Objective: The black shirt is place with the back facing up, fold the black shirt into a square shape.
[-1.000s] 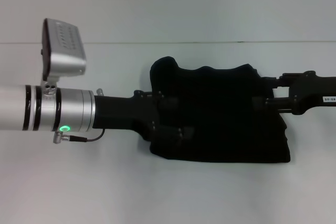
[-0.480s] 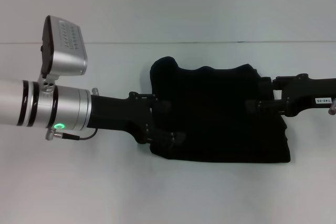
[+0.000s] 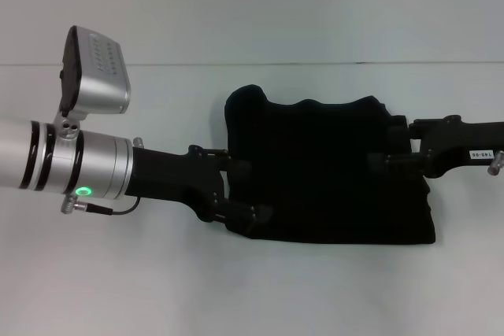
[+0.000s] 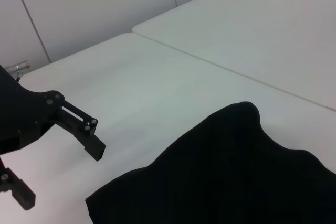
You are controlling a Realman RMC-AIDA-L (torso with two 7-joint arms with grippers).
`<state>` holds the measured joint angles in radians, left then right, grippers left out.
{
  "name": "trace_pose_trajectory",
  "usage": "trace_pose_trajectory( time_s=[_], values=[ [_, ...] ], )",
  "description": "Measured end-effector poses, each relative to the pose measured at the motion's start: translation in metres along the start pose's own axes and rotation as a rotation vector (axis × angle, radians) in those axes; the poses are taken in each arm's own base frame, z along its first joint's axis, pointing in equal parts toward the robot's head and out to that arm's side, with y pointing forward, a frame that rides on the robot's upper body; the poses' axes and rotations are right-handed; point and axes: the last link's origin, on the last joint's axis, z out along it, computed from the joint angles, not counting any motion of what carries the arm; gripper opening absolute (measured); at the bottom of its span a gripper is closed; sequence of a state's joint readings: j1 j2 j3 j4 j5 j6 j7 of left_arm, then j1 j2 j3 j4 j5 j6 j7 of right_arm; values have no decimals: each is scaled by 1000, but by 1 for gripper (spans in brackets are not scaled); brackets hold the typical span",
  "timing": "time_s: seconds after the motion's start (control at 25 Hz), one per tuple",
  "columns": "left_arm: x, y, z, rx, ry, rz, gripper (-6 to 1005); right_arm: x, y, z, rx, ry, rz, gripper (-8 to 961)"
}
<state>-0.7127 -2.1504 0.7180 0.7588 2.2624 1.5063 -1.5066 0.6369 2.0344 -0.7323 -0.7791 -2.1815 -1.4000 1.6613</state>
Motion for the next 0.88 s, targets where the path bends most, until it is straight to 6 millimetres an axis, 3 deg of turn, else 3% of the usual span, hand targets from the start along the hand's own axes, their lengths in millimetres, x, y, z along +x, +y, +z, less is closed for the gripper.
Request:
trace_pose_trajectory(
  time_s=[0.88],
  values=[
    [3, -1, -1, 4, 5, 3, 902, -2, -2, -2, 6, -5, -1, 776]
  ],
)
